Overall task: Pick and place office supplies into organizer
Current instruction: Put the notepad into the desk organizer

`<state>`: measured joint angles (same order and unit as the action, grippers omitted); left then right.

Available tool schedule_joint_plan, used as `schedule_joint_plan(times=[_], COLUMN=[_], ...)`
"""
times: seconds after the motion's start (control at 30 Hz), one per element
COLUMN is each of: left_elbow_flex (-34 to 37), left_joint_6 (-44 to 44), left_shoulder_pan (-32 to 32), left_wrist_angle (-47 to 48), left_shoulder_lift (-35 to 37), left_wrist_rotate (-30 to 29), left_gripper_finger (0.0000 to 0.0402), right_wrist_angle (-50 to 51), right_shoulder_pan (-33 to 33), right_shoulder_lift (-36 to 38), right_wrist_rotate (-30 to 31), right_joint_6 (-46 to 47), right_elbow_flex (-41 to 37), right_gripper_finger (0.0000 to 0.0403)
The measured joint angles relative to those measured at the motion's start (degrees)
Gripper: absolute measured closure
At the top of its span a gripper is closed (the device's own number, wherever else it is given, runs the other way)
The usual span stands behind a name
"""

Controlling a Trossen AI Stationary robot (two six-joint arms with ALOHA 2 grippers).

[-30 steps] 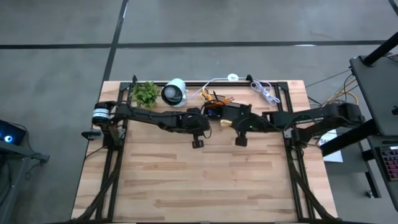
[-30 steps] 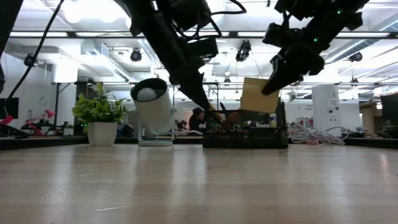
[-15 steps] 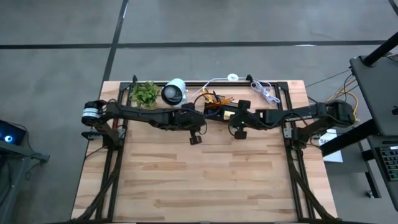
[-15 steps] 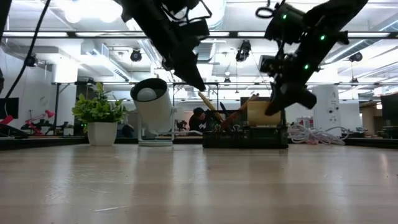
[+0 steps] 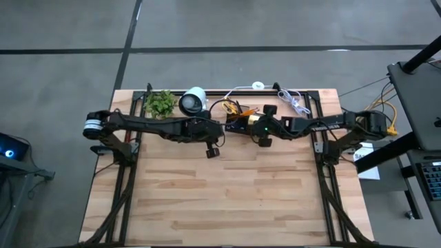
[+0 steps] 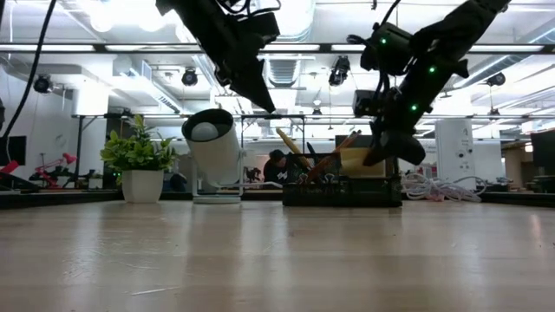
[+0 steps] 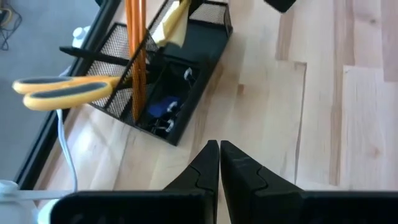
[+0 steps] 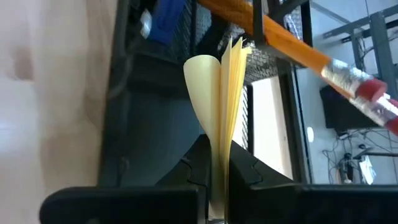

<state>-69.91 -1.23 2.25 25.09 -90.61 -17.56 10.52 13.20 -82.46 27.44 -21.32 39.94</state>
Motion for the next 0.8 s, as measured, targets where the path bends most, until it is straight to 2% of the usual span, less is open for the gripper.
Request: schedule_joint_plan(times=[0.33, 0.5, 0.8], left_elbow_flex=[0.9, 2.0, 2.5], left_joint_6=[0.0, 0.0, 0.0], left_shoulder_pan=[0.0, 0.0, 0.0], left_wrist_angle=[1.0, 1.0, 0.9], left_shoulder_lift=[0.5, 0.5, 0.5], left_wrist_rotate=[-0.8, -0.8, -0.8], left_gripper_finger=[0.0402, 0.0402, 0.0402], right_wrist_angle=[0.4, 1.2, 1.5], right_shoulder_pan=[1.5, 1.5, 2.0], right_shoulder_lift=[-0.1, -0.1, -0.1], right_wrist_rotate=[-1.0, -4.8, -4.8], right_joint_6=[-2.9, -2.0, -1.2], right_elbow_flex=[0.0, 0.0, 0.0], right_gripper_finger=[0.0385, 0.0357, 0.0291])
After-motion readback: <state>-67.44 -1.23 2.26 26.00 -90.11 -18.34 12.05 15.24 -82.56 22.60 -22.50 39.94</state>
